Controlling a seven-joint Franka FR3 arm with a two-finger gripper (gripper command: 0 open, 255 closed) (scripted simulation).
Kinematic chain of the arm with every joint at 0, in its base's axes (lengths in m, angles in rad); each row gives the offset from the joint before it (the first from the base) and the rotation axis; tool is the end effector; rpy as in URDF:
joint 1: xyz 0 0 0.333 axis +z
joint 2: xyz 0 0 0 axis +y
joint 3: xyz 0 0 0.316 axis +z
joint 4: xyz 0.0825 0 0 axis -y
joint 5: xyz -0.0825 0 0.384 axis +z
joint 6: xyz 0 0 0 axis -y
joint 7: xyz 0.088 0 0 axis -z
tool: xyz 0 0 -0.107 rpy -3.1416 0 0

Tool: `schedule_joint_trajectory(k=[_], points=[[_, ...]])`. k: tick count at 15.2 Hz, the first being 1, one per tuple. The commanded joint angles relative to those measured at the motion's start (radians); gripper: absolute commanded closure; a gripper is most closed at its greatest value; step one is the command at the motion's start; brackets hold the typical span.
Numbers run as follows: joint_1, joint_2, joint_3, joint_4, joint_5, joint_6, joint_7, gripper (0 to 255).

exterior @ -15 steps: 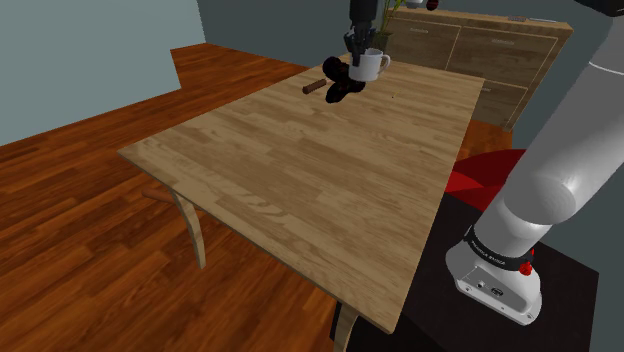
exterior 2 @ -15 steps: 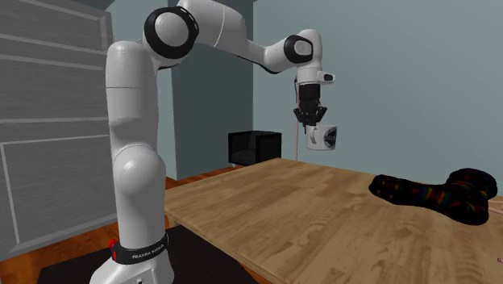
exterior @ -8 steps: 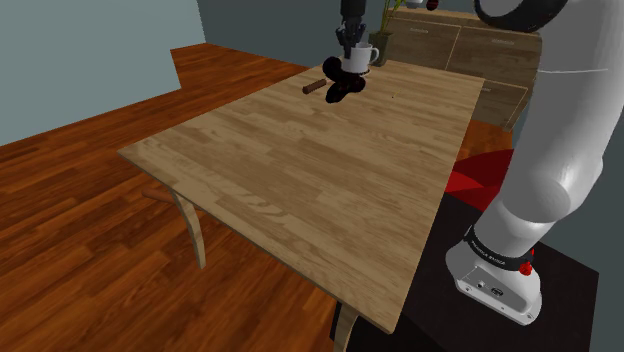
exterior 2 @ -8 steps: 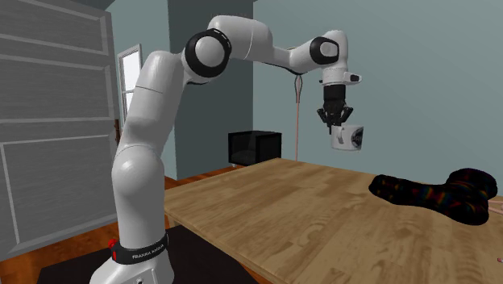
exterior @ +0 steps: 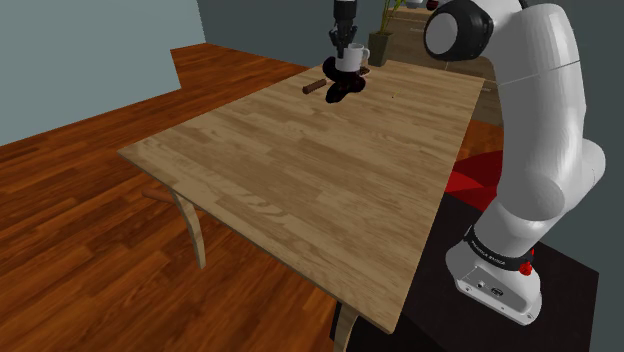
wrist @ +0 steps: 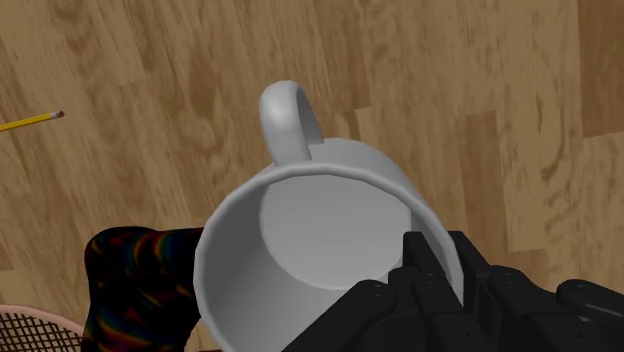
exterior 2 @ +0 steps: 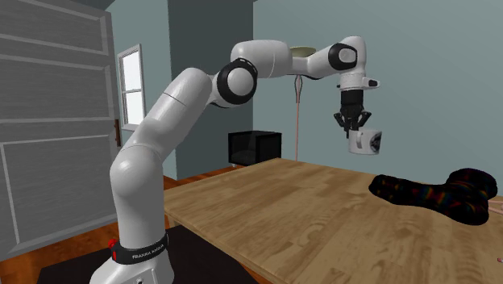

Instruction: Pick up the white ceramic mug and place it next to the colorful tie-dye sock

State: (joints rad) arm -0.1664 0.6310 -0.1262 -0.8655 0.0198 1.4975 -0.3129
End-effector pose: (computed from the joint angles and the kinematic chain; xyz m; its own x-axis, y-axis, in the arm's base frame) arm 0.6963 -0.1728 0.5453 0.9989 0.0457 -0.0123 0.0463 -0.9975 0.0534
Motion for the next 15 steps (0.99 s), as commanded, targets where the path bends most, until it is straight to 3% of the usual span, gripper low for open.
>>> schedule_joint_trajectory(k=[1, 15], points=[[0.002, -0.013, 0.0, -0.049, -0.001, 0.037, 0.0, 255], [0.016, -0.07, -0.001, -0.332, -0.007, 0.263, 0.007, 255]])
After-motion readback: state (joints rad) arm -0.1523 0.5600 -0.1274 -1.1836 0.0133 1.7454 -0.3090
